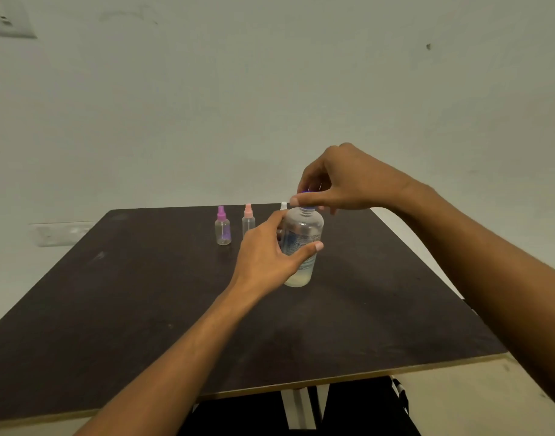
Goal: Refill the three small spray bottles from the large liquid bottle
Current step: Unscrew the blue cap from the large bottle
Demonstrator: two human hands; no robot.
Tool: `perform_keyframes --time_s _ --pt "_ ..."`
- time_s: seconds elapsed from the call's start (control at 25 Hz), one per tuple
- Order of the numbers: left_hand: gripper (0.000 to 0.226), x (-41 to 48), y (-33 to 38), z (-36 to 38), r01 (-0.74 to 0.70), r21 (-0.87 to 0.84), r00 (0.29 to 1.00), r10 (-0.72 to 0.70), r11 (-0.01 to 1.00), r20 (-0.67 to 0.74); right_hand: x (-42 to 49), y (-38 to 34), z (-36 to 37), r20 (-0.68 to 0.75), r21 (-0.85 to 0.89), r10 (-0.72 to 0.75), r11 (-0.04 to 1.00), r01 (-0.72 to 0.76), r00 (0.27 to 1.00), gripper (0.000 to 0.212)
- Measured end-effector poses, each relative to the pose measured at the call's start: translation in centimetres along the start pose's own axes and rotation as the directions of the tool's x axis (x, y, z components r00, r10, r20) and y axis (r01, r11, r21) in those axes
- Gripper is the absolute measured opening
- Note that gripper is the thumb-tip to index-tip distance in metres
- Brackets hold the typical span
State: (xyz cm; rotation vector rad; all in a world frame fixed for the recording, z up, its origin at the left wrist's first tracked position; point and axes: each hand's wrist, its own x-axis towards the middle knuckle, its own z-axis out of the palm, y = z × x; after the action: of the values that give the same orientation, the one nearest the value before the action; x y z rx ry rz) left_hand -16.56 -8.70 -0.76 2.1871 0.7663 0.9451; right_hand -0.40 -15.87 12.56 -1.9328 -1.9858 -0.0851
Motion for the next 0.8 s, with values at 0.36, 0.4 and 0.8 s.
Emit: perform_keyframes --time_s 0.36,0.4,0.8 --pt "0.086 -0.4 0.4 0.0 0.024 -0.011 1.0 -0.024 1.0 -0.011 0.2 -0.4 -1.2 0.136 -0.029 -0.09 0.995 0.095 0.987 0.034" --pt "0.086 -0.4 0.5 0.0 0.024 -0.01 1.0 -0.024 1.0 -0.008 0.3 -0.4 -0.9 0.099 -0.057 -0.061 0.996 0.067 0.993 0.033" --pt "0.081 -0.7 0.9 0.2 0.018 -0.008 1.0 -0.018 1.0 0.003 0.2 -0.5 -2.6 0.284 -0.041 -0.104 0.992 0.121 0.953 0.018"
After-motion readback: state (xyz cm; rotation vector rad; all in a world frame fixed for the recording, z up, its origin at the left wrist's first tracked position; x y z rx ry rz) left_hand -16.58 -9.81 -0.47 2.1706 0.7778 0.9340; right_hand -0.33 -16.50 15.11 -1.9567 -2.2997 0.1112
